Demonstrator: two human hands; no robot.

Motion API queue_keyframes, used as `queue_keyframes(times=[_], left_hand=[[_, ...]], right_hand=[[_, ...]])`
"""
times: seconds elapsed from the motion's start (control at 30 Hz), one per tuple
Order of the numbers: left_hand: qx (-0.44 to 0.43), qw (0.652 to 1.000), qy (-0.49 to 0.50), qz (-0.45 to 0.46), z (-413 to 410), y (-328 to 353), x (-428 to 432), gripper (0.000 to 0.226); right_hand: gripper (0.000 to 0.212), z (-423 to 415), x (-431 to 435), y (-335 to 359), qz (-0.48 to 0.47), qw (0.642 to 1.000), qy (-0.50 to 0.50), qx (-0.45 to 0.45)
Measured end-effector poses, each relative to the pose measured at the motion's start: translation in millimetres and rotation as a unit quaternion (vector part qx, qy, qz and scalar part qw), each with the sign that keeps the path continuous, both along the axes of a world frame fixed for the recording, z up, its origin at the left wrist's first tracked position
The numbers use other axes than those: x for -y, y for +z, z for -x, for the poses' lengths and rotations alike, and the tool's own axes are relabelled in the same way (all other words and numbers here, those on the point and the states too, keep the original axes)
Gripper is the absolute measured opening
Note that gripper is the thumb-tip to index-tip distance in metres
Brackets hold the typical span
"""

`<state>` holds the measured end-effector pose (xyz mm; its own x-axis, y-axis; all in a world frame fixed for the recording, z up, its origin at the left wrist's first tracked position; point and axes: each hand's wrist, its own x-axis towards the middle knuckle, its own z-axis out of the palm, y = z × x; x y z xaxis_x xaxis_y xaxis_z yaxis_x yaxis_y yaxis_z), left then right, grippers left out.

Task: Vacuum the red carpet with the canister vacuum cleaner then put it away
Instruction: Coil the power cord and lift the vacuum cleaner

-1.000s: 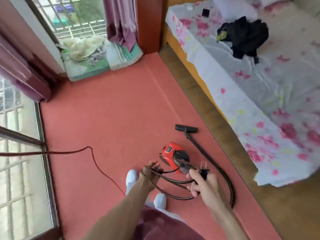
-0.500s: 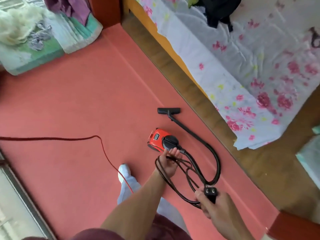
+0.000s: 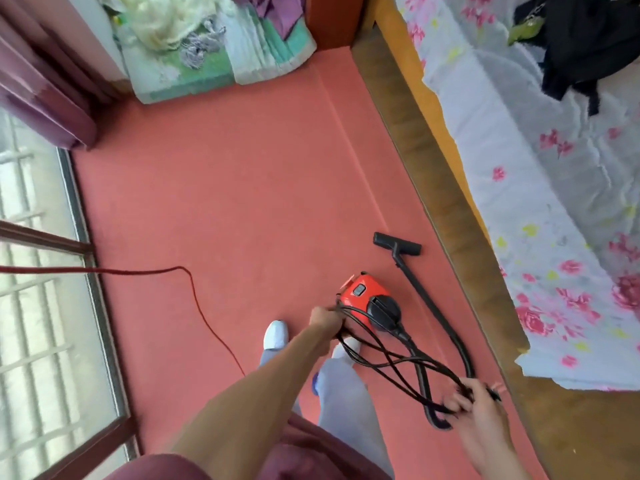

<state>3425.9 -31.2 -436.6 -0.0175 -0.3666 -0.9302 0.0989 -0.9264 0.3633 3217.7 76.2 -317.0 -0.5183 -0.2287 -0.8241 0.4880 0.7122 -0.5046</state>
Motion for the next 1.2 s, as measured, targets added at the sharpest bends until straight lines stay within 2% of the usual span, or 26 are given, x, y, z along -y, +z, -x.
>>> queue_keyframes(times=[0.13, 0.27, 0.33, 0.4, 0.53, 0.67, 0.73, 0.8, 0.9, 0.97, 1.13, 1.2], left_hand=[[0.007, 0.999, 0.007, 0.039, -11, 3, 8, 0.036], [0.009, 0.996, 0.072, 0.054, -17, -3, 16, 0.019], [0.023, 0.992, 0.109, 0.062, -28, -12, 23, 0.012], [0.041, 0.99, 0.116, 0.074, -42, -23, 26, 0.016], [0.086, 0.987, 0.059, 0.121, -64, -44, 28, 0.022], [0.082, 0.977, -0.038, 0.193, -81, -66, 24, 0.023], [0.084, 0.972, -0.048, 0.215, -93, -85, 18, 0.026], [0.099, 0.969, -0.026, 0.223, -109, -108, 8, 0.032], [0.123, 0.964, 0.015, 0.235, -131, -146, -7, 0.061], [0.135, 0.96, 0.029, 0.244, -144, -170, -16, 0.07], [0.133, 0.958, -0.023, 0.253, -172, -214, -29, 0.071], [0.133, 0.958, -0.028, 0.254, -180, -226, -30, 0.069]], right_hand=[[0.019, 21, 38, -53, -0.048, 0.997, 0.009, 0.051], [0.025, 23, 86, -111, -0.098, 0.99, 0.035, 0.094], [0.021, 15, 116, -139, -0.112, 0.984, 0.074, 0.115], [0.02, 3, 138, -168, -0.123, 0.975, 0.117, 0.147], [0.017, -29, 161, -228, -0.116, 0.951, 0.154, 0.241], [0.022, -59, 173, -286, -0.105, 0.942, 0.169, 0.27], [0.028, -71, 177, -322, -0.087, 0.949, 0.139, 0.27], [0.024, -86, 181, -348, -0.065, 0.947, 0.11, 0.293], [0.029, -107, 186, -366, -0.006, 0.939, 0.051, 0.341], [0.032, -118, 186, -376, 0.026, 0.93, 0.014, 0.367], [0.044, -134, 179, -401, 0.084, 0.906, -0.023, 0.413], [0.045, -140, 179, -405, 0.12, 0.887, -0.042, 0.445]])
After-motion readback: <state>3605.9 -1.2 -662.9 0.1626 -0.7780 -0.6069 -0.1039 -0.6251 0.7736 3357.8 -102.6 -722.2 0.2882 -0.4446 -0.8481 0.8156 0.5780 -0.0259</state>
